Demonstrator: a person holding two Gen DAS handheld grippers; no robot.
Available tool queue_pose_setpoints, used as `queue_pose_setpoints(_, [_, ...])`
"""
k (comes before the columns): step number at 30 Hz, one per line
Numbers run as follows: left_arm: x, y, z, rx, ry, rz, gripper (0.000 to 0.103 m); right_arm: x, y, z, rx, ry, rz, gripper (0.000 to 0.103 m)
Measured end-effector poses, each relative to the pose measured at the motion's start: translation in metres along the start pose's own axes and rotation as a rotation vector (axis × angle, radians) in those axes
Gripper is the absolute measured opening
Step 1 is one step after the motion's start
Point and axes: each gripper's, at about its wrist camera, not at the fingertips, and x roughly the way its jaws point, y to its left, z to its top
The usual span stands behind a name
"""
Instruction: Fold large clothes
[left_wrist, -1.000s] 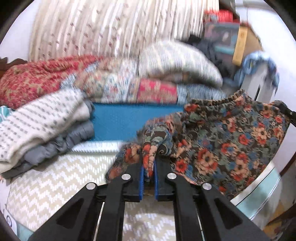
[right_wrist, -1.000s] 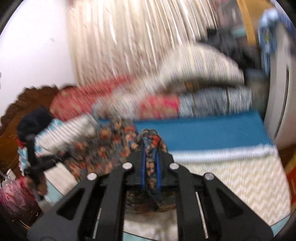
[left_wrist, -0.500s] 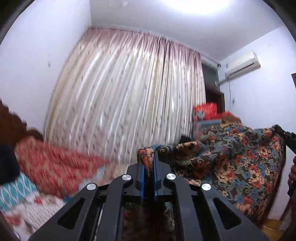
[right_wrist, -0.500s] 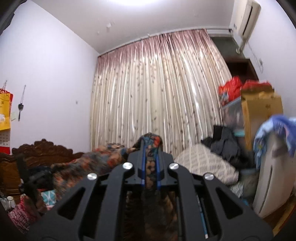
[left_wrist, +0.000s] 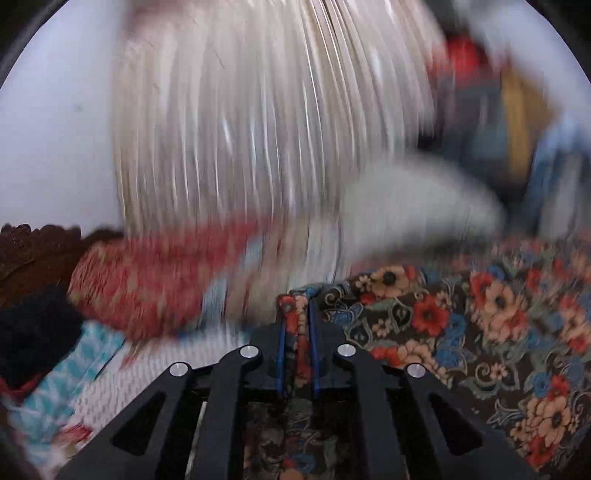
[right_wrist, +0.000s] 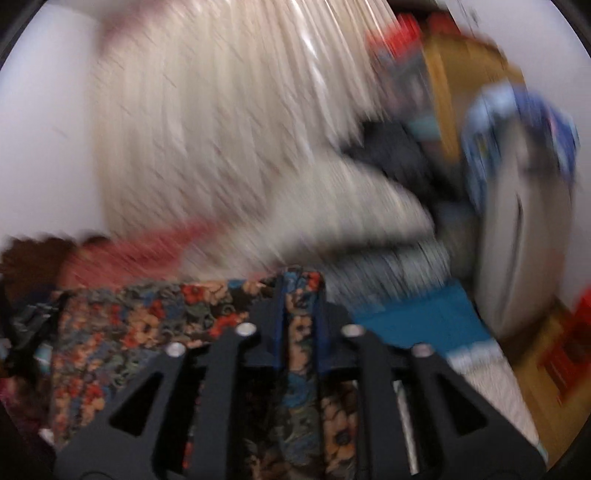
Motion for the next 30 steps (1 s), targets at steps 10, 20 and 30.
queue_pose_setpoints(10, [0.039, -0.046, -0.207, 0.277, 0.279, -0.063, 0.054, 0.024, -0.052, -0.218, 0.011, 0.31, 0.058, 0.051])
queue_pose_setpoints(20, [-0.014, 0.1, -0.288, -0.057, 0.409, -0.065, 0.054, -0.036, -0.147, -0.283, 0.209, 0.415, -0.08, 0.069])
queue_pose_setpoints(30, [-0.018, 0.126, -0.309, -0.225, 0.488, -0.036, 0.054, -0.005, -0.103, -0.288, -0.097, 0.556, -0.153, 0.014])
